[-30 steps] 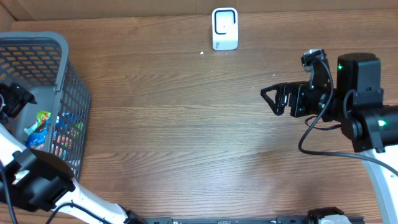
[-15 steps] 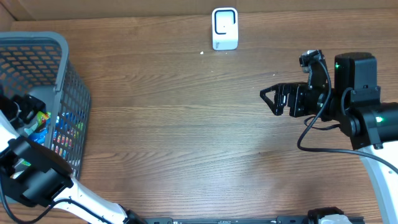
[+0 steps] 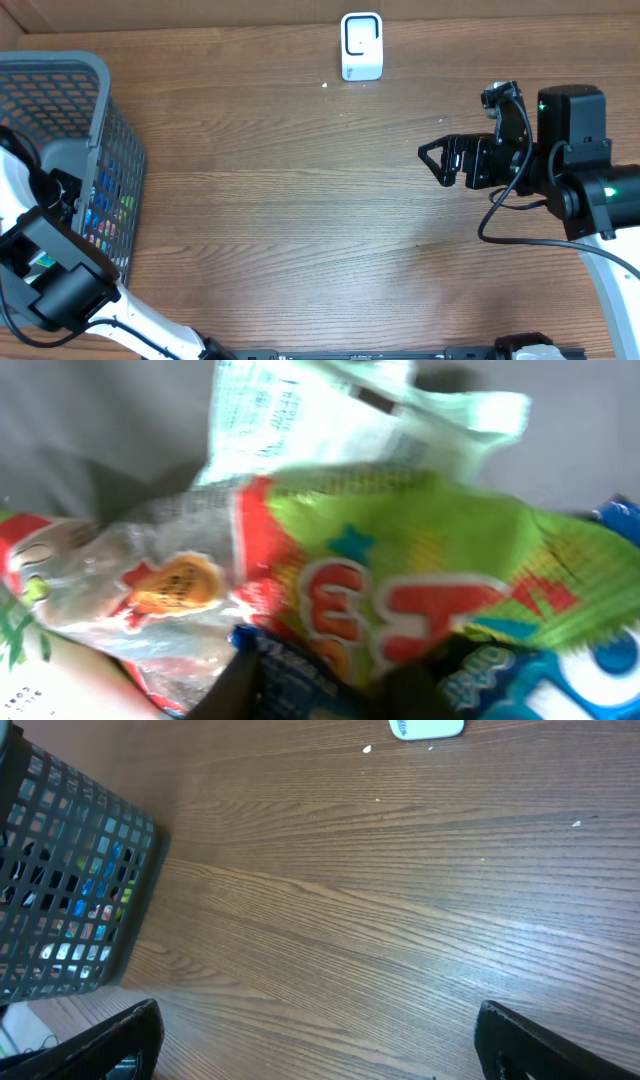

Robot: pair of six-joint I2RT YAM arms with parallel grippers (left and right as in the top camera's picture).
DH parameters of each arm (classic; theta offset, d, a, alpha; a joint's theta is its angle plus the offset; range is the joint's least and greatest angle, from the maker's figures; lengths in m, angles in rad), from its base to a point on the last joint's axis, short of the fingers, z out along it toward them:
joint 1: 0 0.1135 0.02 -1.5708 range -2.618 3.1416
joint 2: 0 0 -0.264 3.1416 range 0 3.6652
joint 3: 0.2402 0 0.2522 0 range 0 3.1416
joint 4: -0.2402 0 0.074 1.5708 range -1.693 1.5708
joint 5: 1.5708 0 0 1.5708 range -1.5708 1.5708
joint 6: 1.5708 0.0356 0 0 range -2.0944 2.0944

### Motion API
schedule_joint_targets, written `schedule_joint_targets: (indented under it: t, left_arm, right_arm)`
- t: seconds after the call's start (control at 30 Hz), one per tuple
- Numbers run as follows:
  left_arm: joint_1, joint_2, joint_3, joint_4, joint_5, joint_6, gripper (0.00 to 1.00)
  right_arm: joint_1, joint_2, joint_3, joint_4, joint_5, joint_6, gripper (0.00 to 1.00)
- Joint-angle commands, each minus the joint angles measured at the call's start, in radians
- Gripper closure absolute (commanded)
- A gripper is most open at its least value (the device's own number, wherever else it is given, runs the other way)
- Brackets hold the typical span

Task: Scan the item barcode
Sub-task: 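Reach the left gripper into the basket and grasp the blue Oreo pack, then lift the Oreo pack out and drop it on the table centre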

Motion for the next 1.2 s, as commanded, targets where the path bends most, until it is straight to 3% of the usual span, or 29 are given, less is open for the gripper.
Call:
schedule_joint_targets:
  t: [0.0, 0.23, 0.83, 1.0, 1.17]
  left_arm:
    - [-0.033, 0.009, -0.024, -0.005, 0.014, 0.030, 0.96]
    - [-0.050, 0.009, 0.103, -0.113, 0.035, 0.042, 0.96]
    - [-0.050, -0.012, 0.779, -0.472, 0.180, 0.130, 0.96]
    - [-0.050, -0.082, 0.931, -0.508, 0.267, 0.134, 0.96]
    - [-0.062, -0.219, 0.970, -0.507, 0.314, 0.133, 0.96]
  right_arm:
    - [0.004, -0.002, 0.025, 0.002, 0.000, -0.005, 0.00]
    - [0.004, -0.002, 0.025, 0.002, 0.006, -0.005, 0.00]
    - [0.004, -0.002, 0.025, 0.002, 0.010, -0.005, 0.00]
    - [0.004, -0.002, 0.025, 0.002, 0.010, -0.005, 0.00]
    - [0.004, 0.001, 0.025, 0.003, 0.010, -0.005, 0.00]
